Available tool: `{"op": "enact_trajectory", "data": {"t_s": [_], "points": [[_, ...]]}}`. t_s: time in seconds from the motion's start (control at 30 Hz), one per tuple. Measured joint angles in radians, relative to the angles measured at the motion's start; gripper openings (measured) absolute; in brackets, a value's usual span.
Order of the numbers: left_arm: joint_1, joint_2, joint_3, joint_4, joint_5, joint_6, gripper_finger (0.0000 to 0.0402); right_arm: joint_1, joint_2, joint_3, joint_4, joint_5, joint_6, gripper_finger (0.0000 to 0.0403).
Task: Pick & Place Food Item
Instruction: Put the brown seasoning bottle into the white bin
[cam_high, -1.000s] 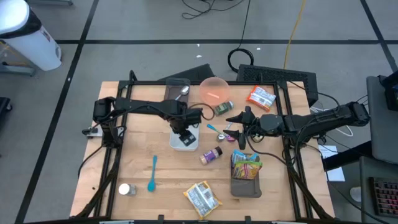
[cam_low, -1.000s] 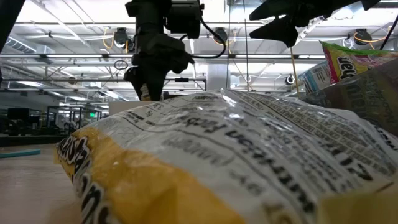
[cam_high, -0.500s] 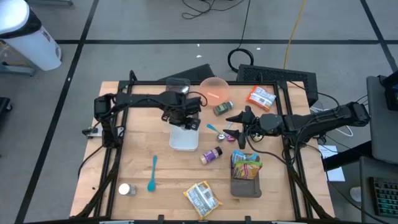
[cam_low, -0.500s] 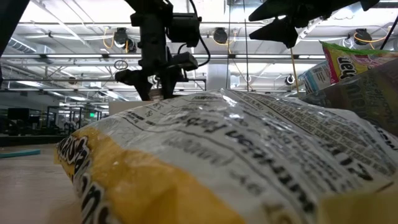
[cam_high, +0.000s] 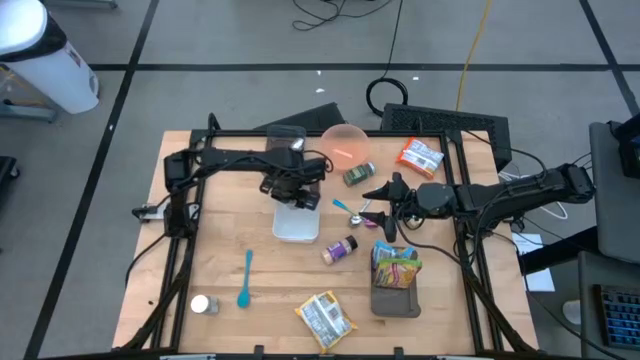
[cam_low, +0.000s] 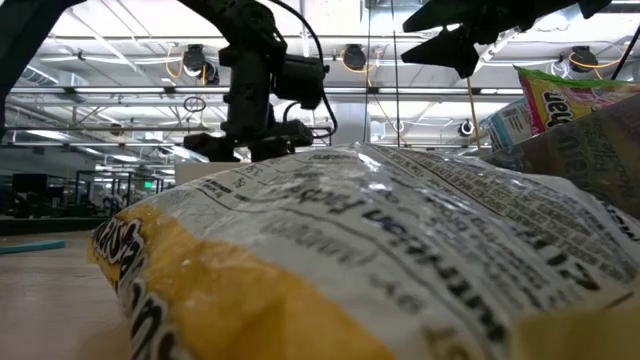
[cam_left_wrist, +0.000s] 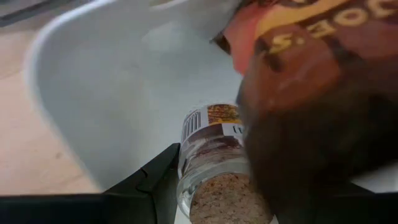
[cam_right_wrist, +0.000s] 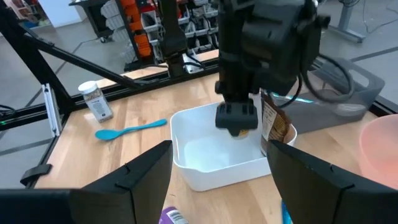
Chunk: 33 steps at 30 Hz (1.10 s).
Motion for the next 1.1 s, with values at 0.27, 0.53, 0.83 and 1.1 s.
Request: {"op": "enact_trajectory", "data": {"t_s": [0.27,0.53,0.83,1.1], "points": [[-0.004,0.013,0.000,0.014,-0.060,-0.007,0.0198,0.000,0.000,0.000,-0.004,0.000,-0.003,0.0254],[0.029,0.013,0.000,0.062,-0.067,0.021,0.0198,0.000,0.000,-0.043,0.011,0.000,0.027,0.0254],[0.030,0.034,0.000,0.066,-0.074,0.070,0.0198,0.000,0.000,-0.083,0.033,0.000,0.068,0.0254],[0.030,0.046,0.000,0.057,-0.071,0.092,0.0204,0.000,0.000,-0.085,0.071,0.000,0.068,0.0254]]}}
